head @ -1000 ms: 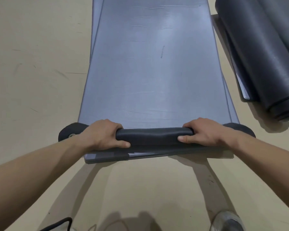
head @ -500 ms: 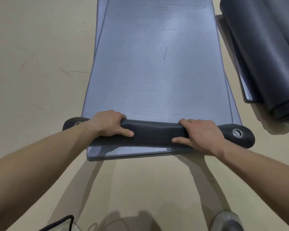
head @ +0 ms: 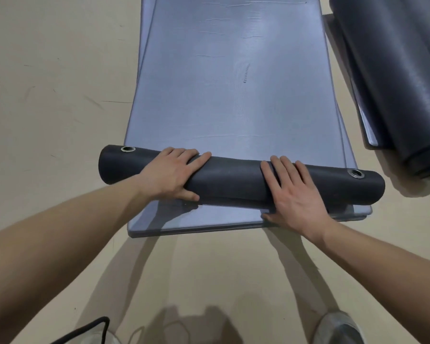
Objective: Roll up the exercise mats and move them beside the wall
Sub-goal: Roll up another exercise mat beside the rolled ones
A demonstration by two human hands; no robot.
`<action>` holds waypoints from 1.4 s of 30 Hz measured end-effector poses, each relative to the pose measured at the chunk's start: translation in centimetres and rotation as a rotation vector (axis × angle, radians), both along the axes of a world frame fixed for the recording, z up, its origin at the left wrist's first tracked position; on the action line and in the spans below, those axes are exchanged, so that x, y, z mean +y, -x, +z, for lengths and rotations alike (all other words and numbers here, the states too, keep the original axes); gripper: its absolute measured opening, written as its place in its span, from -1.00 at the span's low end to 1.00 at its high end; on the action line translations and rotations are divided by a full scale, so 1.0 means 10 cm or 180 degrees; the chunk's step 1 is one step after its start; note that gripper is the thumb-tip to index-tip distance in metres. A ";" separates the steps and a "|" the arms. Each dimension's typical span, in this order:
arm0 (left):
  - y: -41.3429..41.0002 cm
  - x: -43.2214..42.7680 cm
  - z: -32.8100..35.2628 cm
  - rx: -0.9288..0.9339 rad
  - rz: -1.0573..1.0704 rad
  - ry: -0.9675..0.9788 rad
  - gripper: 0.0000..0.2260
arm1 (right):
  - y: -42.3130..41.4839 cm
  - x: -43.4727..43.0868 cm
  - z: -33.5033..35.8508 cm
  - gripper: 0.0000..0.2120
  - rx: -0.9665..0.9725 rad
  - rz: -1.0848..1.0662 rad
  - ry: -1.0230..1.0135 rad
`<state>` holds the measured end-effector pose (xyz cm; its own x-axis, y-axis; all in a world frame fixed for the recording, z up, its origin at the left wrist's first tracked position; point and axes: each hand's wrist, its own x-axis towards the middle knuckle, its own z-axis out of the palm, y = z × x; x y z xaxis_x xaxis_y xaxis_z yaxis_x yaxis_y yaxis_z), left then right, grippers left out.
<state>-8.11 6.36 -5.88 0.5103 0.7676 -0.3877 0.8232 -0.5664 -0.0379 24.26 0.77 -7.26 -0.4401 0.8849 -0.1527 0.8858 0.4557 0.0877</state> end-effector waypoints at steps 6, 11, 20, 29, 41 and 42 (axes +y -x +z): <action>-0.25 -0.13 -0.06 0.0259 0.0535 -0.0541 -0.05 | 0.12 0.59 0.09 0.14 -0.0191 0.0020 0.0342; -0.22 -0.04 0.09 -0.0210 0.0491 -0.0354 -0.19 | 0.15 0.77 0.36 -0.01 -0.0100 -0.0064 0.1077; -0.23 -0.01 0.21 -0.0474 0.0934 0.1705 -0.12 | -0.07 -0.19 0.11 -0.08 0.0070 -0.0167 0.0395; -0.26 -0.38 0.08 -0.0138 0.0554 0.0019 -0.11 | 0.00 0.58 0.46 -0.02 0.0056 -0.0237 0.1768; -0.24 -0.26 0.30 -0.0357 0.0772 0.0157 -0.17 | 0.02 0.54 0.61 -0.32 -0.0086 -0.0159 0.1140; -0.22 -0.23 0.33 -0.0379 0.0833 0.0431 -0.18 | 0.02 0.56 0.65 -0.32 -0.0098 -0.0174 0.1391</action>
<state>-5.94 4.10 -2.58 0.3502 0.8243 -0.4448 0.9358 -0.3281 0.1289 24.03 6.40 -0.72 -0.3839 0.7561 -0.5301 0.9096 0.4085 -0.0761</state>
